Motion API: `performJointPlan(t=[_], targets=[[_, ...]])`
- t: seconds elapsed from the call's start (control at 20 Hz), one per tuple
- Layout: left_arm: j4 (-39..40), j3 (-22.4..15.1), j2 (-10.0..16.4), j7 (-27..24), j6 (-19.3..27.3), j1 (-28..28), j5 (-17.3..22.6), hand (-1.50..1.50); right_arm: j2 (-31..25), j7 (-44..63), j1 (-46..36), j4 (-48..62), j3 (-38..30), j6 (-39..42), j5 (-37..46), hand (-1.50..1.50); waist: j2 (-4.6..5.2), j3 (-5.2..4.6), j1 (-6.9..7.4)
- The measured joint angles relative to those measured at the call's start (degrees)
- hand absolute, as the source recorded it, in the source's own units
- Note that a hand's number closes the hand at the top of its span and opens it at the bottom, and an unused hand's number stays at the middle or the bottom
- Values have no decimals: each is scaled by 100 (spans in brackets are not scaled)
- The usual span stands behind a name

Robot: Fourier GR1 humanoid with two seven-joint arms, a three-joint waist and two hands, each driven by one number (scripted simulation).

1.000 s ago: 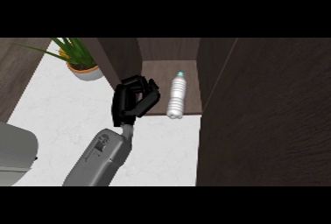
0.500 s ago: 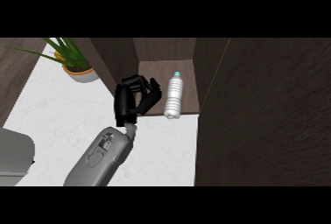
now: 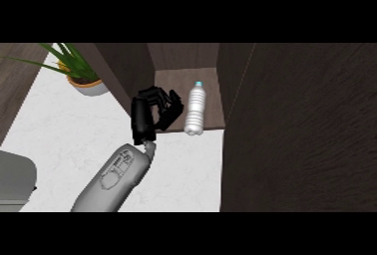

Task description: Pick up the bottled water, place it into the cabinet and close the cabinet

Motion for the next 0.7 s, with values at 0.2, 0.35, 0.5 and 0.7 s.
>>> performJointPlan(t=[0.2, 0.35, 0.5, 0.7], targets=[[168, -214, 101, 44, 324, -70, -278, 150, -36, 34, -62, -8, -31, 32, -27, -150, 6, 12, -48], [295, -343, 153, 88, 495, -130, -435, -150, -62, 29, -54, -4, -39, 63, -47, -150, 4, 18, -65], [1105, -105, 304, 214, 108, -913, -407, -150, -8, 16, -44, -7, 33, 44, -44, -150, 124, -20, -160], [2167, 220, 296, 56, -319, -1681, -322, -150, 7, -46, -26, 48, 27, 34, -30, -150, 194, -43, -183]])
